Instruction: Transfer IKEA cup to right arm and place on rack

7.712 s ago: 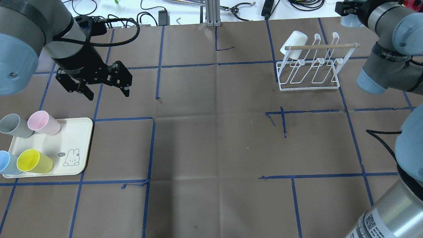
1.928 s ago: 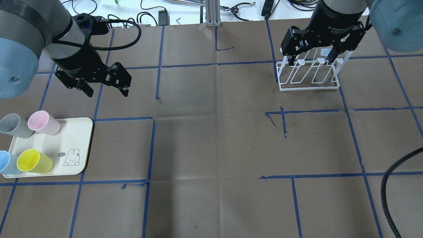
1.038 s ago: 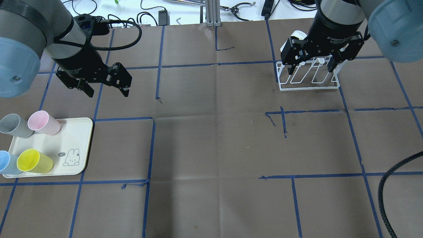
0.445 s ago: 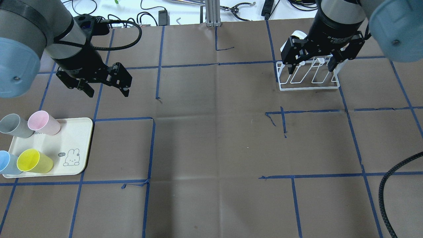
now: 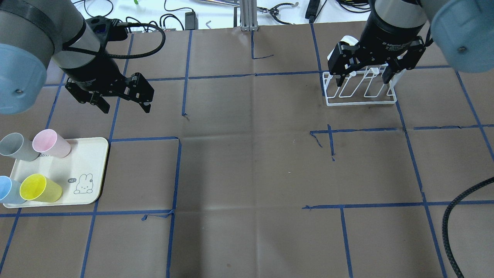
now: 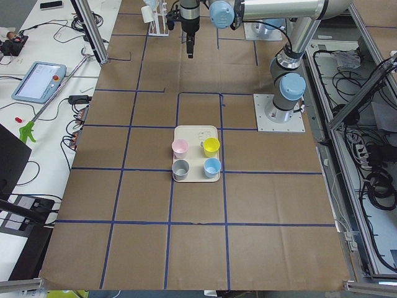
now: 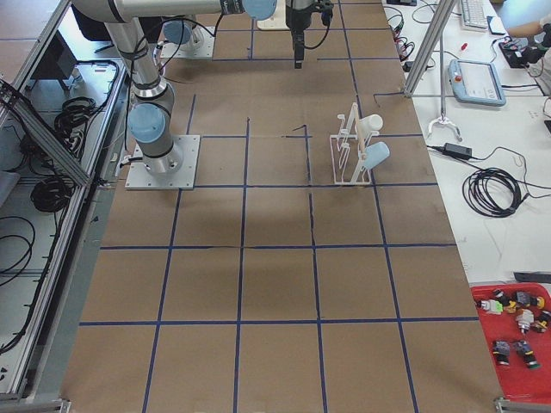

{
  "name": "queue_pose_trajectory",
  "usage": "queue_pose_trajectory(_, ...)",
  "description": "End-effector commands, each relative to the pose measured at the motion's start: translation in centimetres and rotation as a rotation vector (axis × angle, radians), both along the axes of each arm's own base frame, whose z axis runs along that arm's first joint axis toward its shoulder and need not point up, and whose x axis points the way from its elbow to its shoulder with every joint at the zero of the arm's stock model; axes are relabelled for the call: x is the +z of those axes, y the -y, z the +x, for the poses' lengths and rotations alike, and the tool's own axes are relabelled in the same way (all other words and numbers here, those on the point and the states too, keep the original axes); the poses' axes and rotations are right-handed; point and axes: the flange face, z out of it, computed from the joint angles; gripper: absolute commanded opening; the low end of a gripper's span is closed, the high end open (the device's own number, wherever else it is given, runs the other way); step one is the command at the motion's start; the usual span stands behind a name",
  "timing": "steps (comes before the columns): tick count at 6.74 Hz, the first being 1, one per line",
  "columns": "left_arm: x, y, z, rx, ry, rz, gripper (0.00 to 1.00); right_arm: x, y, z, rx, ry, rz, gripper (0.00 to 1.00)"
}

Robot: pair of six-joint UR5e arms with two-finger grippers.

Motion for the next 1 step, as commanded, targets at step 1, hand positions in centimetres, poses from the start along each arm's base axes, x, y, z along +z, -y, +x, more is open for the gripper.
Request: queue_pose_trajectory(1, -0.01, -0.01, -0.01, 0.0, -0.001, 0.001, 1.0, -0.05, 0.01, 0.0, 0.002, 0.0, 0.001, 1.0)
